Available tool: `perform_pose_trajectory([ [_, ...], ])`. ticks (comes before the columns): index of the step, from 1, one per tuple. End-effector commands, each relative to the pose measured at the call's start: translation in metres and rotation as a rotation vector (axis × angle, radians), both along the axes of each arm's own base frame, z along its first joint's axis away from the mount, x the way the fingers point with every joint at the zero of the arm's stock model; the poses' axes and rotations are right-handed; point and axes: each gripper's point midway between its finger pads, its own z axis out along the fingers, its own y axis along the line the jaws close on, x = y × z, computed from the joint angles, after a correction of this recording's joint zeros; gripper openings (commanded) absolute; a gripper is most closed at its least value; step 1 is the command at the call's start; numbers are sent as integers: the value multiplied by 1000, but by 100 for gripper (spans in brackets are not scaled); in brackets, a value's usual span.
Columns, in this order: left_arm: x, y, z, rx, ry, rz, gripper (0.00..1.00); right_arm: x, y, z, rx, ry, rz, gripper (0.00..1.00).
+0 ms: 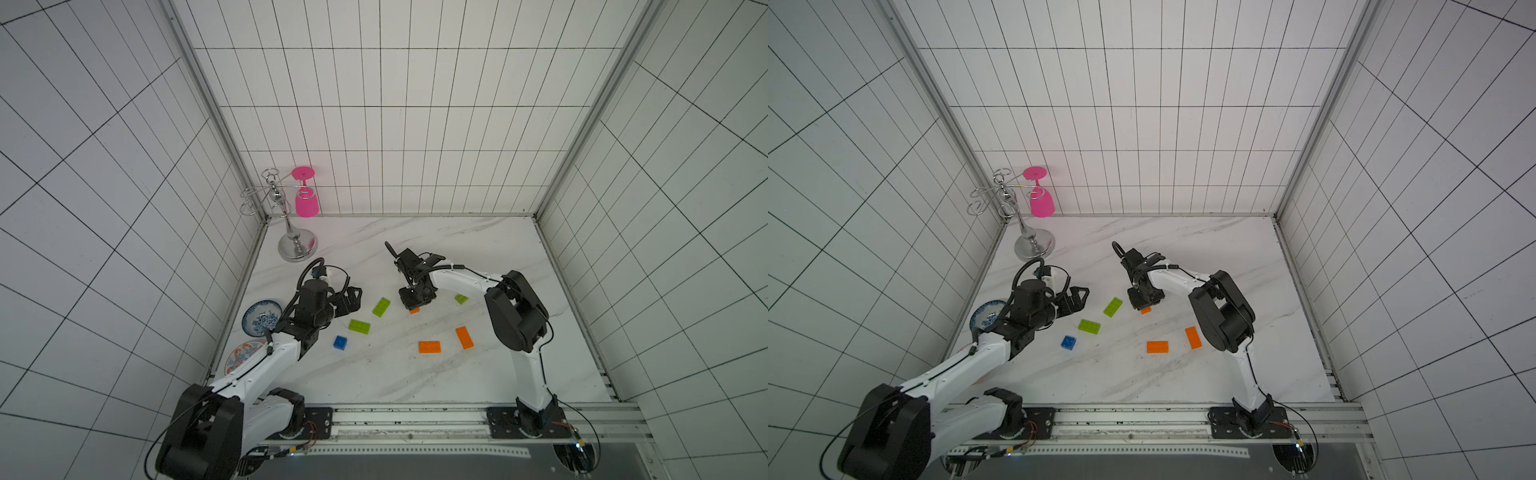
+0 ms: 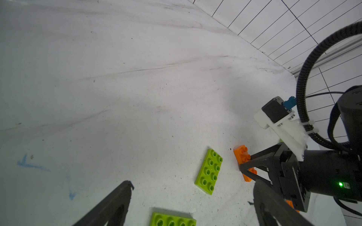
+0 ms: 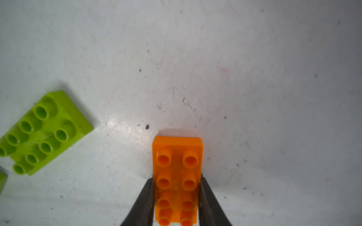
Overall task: Assemble a small pinwheel with lego
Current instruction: Move the lego brick at the center of the board.
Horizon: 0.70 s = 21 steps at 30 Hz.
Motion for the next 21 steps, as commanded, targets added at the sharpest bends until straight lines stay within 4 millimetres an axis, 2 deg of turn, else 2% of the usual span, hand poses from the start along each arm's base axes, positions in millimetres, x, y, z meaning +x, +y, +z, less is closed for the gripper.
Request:
perform_pose_trajectory([
  [1, -1, 0, 4, -3, -10, -5, 98, 0, -5, -19, -78, 41, 175, 28],
  [5, -4, 1, 3, -1, -8, -9, 98, 2, 6, -16, -49, 46, 268, 29],
  [10, -8, -4, 1, -11, -16, -44, 97, 6, 11, -10, -31, 40, 303, 40],
  [13, -9, -6, 2, -15, -20, -59, 97, 12, 17, 9, 5, 6, 284, 53],
  [16, -11, -7, 9, -18, -39, -70, 97, 18, 20, 41, 40, -55, 267, 66],
  [19, -14, -9, 18, -28, -64, -89, 97, 12, 8, 67, 51, -107, 232, 75],
  [21, -18, -15, 24, -36, -83, -110, 97, -1, -4, 73, 56, -114, 190, 77],
])
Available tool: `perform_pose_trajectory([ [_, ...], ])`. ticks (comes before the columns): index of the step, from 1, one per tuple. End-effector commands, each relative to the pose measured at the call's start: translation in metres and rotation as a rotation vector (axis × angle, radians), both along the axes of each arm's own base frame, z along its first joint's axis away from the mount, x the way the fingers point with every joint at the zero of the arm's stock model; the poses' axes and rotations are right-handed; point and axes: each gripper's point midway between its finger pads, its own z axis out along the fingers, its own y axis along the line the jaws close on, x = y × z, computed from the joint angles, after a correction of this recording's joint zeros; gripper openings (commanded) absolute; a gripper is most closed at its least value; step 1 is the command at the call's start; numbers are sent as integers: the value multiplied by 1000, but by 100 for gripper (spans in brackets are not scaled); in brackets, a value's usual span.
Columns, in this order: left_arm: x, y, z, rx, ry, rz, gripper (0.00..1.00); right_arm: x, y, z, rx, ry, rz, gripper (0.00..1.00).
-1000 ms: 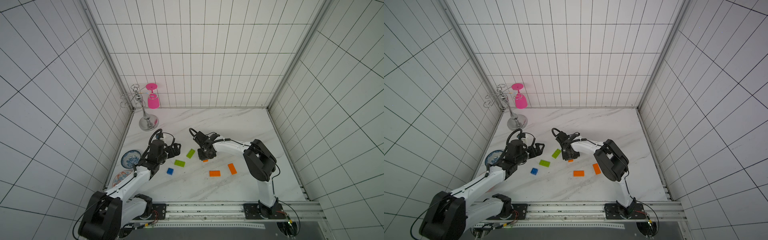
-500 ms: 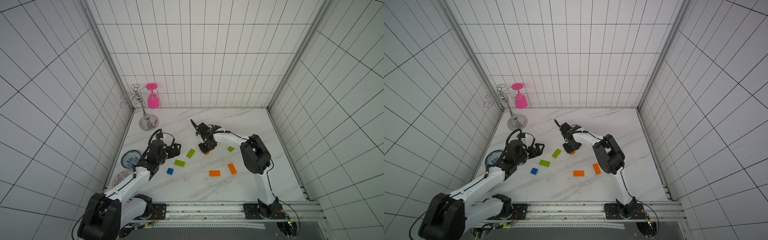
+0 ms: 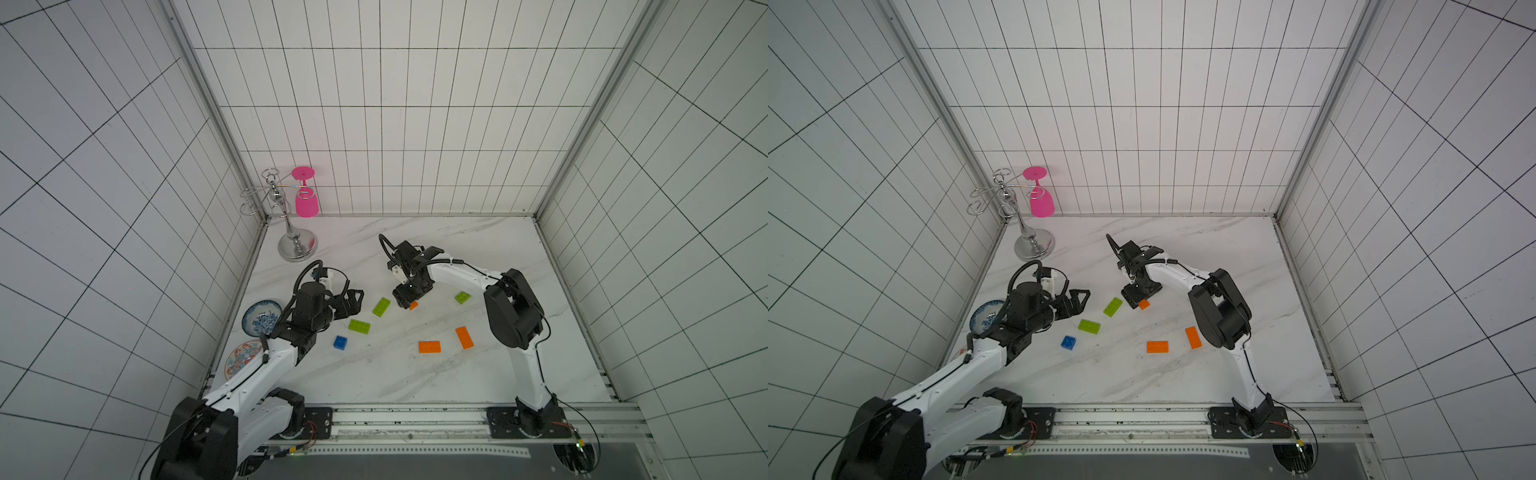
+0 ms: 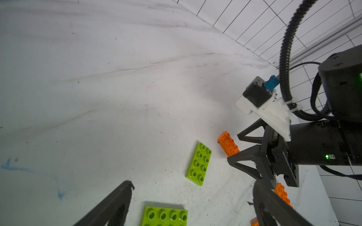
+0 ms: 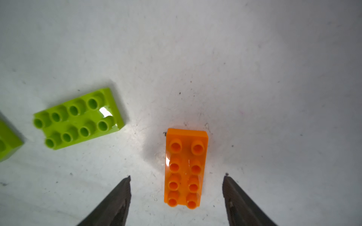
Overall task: Assemble a small pinwheel with lego
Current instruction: Move the lego brick at the center of the board, then assemble the lego brick at the center of the board.
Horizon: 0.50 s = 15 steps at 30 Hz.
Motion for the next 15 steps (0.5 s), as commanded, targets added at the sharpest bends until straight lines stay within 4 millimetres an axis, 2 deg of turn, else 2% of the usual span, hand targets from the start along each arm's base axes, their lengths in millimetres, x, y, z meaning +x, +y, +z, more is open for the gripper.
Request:
perform_pose_trajectory([
  [1, -11, -11, 10, 0, -39, -49, 97, -20, -23, 38, 41, -41, -71, 77],
  [4, -29, -33, 12, 32, -62, -94, 97, -56, -37, 33, 100, 8, -139, 77],
  [8, -58, -67, 7, 51, -77, -159, 97, -97, -52, 14, 149, 85, -210, 78],
  [11, -74, -78, 1, 16, -75, -191, 97, -112, -48, 6, 237, 115, -227, 80],
  [15, -79, -81, -3, -27, -74, -207, 97, -116, -46, -4, 250, 136, -232, 86],
])
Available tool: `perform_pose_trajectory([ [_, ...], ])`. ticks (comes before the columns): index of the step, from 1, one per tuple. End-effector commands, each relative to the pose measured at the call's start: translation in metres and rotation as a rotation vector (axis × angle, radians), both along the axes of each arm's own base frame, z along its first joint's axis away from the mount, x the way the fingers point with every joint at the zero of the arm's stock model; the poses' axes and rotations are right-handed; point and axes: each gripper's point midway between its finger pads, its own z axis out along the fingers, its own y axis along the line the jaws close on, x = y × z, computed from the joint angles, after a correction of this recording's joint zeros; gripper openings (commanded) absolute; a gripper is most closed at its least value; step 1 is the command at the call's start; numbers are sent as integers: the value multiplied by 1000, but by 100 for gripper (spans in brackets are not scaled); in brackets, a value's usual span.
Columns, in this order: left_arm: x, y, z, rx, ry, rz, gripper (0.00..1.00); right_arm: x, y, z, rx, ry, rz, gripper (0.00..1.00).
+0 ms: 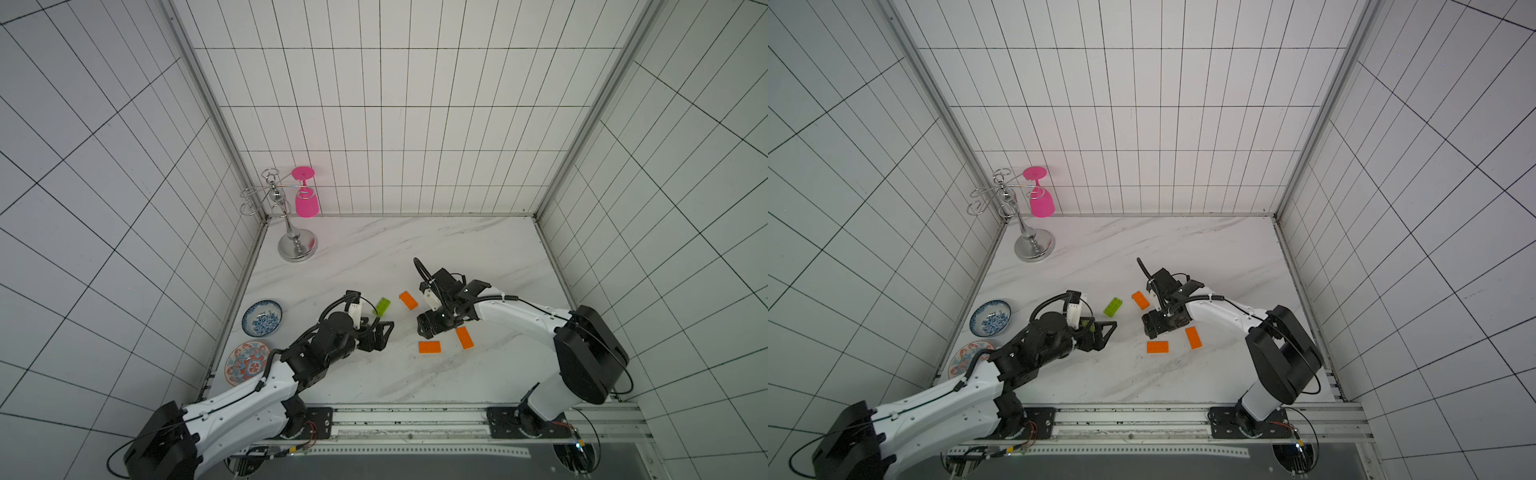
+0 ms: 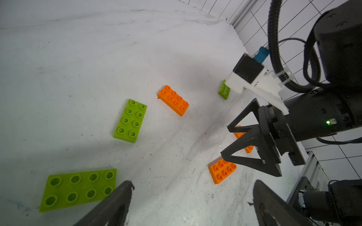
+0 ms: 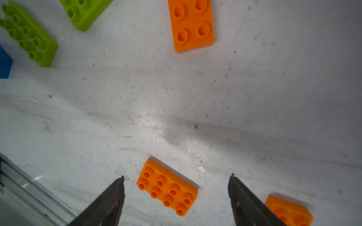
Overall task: Assemble a small pinwheel with lego
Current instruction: Assemble the lego brick at the center of the board.
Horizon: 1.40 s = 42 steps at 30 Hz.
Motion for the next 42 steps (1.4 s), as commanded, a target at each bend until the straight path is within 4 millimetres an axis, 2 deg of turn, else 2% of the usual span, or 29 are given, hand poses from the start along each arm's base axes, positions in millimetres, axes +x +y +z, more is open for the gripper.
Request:
perform_pose_trajectory([
  [1, 6, 2, 8, -44, -22, 50, 97, -3, 11, -5, 70, 14, -22, 86],
  [6, 8, 1, 8, -27, -23, 47, 97, -8, 14, -13, 76, 54, -7, 88],
  [11, 6, -3, 3, -26, -9, 21, 97, -22, 16, -32, 80, 147, -8, 90],
  [24, 0, -4, -2, -46, 20, 12, 97, -59, -8, -55, 19, 216, -53, 89],
  [38, -5, 5, -7, -48, 28, 35, 97, -97, -5, -51, 61, 216, -29, 86],
  [42, -4, 7, -10, -34, 28, 43, 97, -97, -7, -53, 19, 165, -12, 82],
])
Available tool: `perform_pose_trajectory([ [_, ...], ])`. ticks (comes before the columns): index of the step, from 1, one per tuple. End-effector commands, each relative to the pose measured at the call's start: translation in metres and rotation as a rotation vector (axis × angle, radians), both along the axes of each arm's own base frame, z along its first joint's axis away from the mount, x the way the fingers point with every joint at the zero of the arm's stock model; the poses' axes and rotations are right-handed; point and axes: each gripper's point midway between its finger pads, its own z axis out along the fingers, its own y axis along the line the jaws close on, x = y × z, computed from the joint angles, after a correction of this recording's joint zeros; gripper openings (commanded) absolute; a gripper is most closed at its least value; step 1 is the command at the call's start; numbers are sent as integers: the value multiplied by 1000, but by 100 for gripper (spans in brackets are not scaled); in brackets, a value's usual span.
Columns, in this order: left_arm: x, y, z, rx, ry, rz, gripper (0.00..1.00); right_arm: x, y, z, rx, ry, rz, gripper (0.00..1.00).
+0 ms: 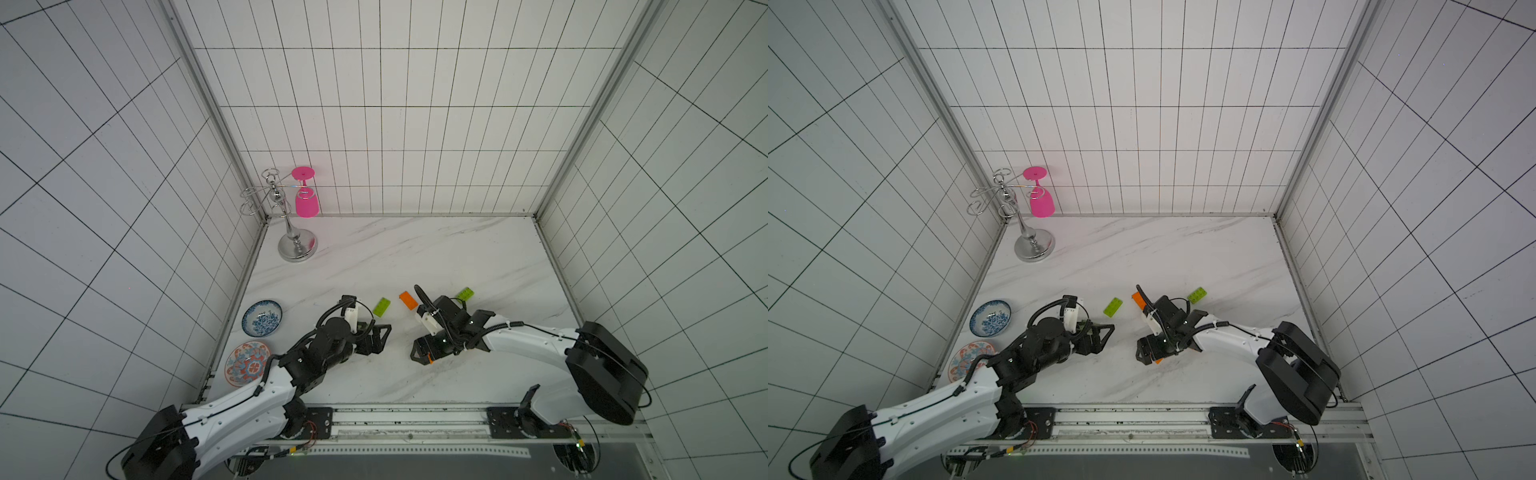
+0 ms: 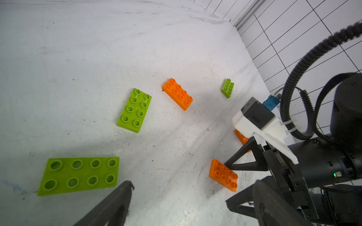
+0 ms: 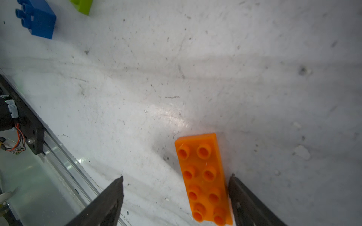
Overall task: Assemble a small pinwheel with lego
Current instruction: Assemble the lego brick at the center of the board.
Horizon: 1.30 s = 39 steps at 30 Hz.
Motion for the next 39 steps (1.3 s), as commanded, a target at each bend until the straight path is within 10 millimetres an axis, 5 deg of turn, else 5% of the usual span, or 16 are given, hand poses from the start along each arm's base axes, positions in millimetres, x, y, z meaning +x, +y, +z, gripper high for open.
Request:
perform_pose_trajectory([
  [1, 1, 6, -6, 17, 7, 32, 97, -25, -33, -32, -176, 72, -16, 80],
  [17, 8, 46, -6, 0, -15, 194, 98, -18, -50, -42, -558, -120, 68, 50],
  [25, 10, 53, -5, -4, -11, 199, 98, -19, -48, -43, -570, -119, 77, 33],
  [30, 14, 52, -5, 2, -13, 204, 98, -15, -50, -42, -581, -131, 73, 31],
  [39, 36, 52, -3, -26, 8, 214, 98, 27, -59, -34, -580, -110, 34, 29],
])
